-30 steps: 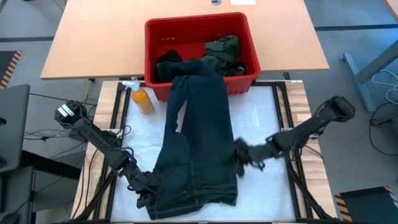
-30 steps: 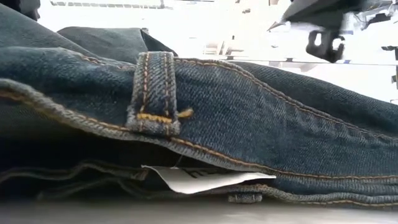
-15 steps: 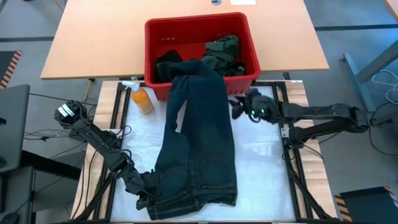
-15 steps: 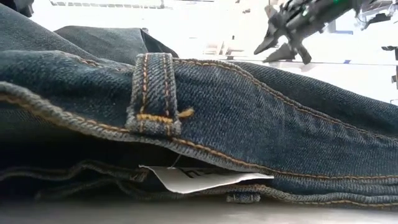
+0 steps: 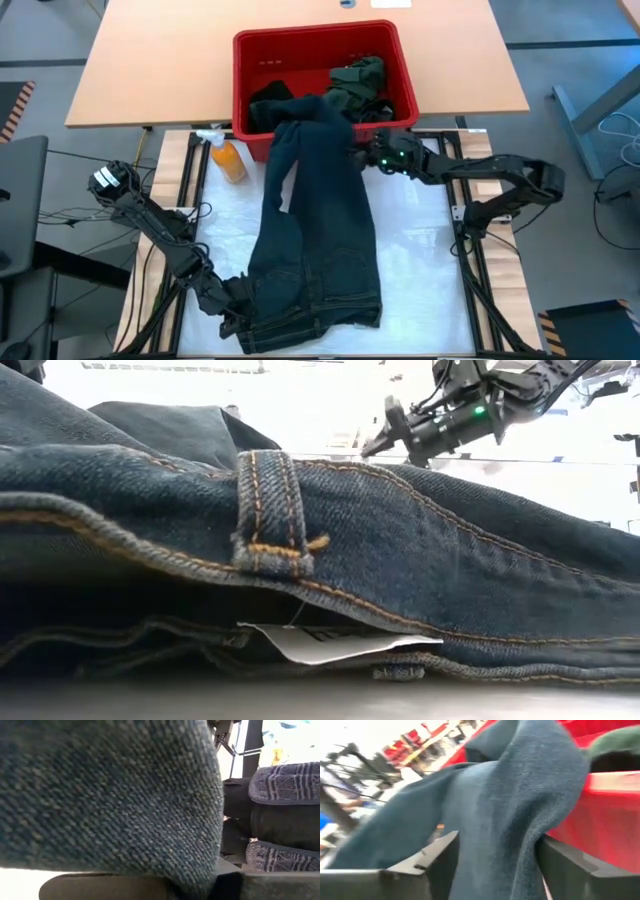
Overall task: Fold Laundry from Bin
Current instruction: Remove the dark blue pants from the red bin
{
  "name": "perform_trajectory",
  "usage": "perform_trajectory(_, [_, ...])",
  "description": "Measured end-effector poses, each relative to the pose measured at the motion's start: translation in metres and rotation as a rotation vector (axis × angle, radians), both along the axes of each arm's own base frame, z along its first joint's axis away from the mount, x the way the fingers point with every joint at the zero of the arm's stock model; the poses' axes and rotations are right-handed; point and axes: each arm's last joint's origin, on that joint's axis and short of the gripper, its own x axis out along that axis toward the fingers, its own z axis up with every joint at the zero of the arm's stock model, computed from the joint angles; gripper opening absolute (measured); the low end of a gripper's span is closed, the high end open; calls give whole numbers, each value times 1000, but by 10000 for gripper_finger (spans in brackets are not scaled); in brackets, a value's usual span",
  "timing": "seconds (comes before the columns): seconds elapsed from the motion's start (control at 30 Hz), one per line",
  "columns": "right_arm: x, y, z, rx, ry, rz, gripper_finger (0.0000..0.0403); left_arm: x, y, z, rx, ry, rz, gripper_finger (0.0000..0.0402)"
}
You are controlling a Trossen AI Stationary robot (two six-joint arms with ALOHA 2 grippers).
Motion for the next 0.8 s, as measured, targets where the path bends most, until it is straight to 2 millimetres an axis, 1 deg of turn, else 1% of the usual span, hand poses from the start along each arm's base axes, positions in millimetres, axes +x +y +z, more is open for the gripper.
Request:
perform_trajectory(0.07, [1, 7, 5, 2, -31, 55, 217, -1, -1, 0, 6, -6, 2, 4])
perform_trajectory(0.1, [0, 12, 8, 0, -41, 83, 185, -2, -2, 0, 10, -7, 2, 4])
perform_trajectory(0.2, [-5, 27, 22, -14, -84, 136, 68, -4, -3, -1, 18, -8, -6, 4])
perform_trajectory(0.23, [-8, 33, 28, -28, -105, 154, 36, -4, -3, -1, 22, -9, -9, 4])
perform_trajectory(0.27, [-11, 39, 34, -41, -126, 173, 23, -4, -3, -1, 25, -10, -13, 4])
perform_trajectory(0.33, [-20, 51, 48, -58, -181, 208, 25, -4, -3, -1, 31, -12, -19, 4])
perform_trajectory(0.4, [-30, 63, 62, -115, -226, 245, 30, -5, -3, -1, 39, -15, -29, 4])
perform_trajectory(0.57, [-62, 93, 95, -388, -337, 359, 16, -5, -2, -2, 64, -26, -48, 4])
perform_trajectory(0.63, [-76, 106, 106, -453, -393, 414, 16, -4, -1, -2, 67, -30, -49, 4])
perform_trajectory(0.73, [-93, 119, 111, -457, -405, 471, 16, -3, 0, -2, 72, -35, -52, 4])
perform_trajectory(0.8, [-99, 125, 105, -414, -322, 482, 16, -2, 1, -2, 74, -37, -55, 4])
